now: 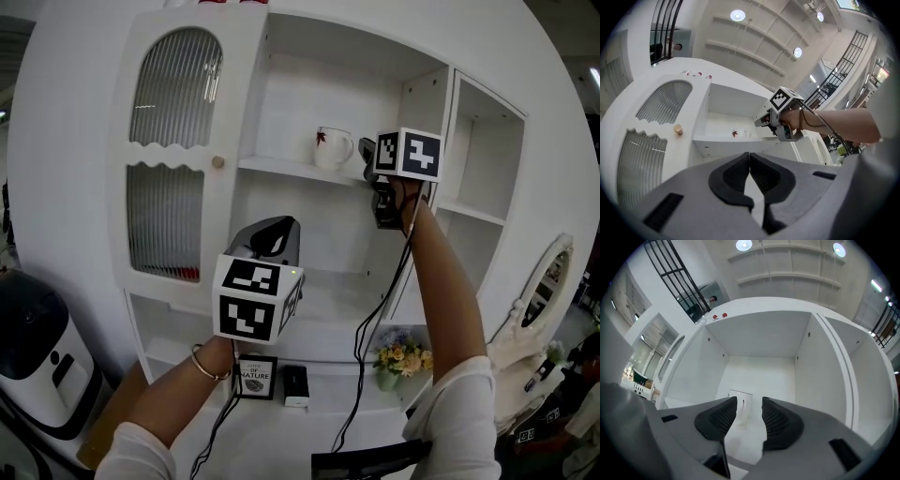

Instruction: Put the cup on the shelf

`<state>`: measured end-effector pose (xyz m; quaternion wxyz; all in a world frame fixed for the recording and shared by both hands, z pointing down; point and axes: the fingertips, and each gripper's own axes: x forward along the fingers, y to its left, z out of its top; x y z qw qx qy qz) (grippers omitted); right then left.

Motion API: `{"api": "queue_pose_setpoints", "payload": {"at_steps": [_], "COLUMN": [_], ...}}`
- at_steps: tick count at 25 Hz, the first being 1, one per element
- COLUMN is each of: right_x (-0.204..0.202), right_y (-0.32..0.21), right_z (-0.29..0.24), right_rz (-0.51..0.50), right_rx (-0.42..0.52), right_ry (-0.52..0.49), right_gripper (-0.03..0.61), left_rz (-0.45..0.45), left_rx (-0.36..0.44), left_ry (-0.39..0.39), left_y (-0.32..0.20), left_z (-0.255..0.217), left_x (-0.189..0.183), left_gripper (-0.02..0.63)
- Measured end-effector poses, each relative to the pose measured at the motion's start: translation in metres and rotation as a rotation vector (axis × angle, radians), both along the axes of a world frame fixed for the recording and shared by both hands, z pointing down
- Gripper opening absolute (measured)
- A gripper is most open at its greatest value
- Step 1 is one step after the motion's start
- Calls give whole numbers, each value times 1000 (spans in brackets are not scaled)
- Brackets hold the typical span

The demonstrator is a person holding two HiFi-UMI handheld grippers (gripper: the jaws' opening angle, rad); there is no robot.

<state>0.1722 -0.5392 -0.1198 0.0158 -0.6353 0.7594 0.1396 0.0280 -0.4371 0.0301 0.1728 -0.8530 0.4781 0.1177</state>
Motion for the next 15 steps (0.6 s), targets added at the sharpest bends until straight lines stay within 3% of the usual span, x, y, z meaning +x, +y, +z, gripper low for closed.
{"api": "queue_pose_setpoints", "payload": {"at_steps": [7, 15], "right_x": [-4, -10], "right_y": [24, 43], "right_z": [13, 42], "right_rz": [-6, 16], "right_rx": [91, 121], "right_ry": [-17, 5], "right_gripper": [171, 140], "left_rz": [4, -3], "left_rx": [-26, -65], "left_ry": [-7, -16], "left_y": [2, 9], "left_z": [16, 41], "left_x": [-3, -8], "left_gripper": [9, 9]}}
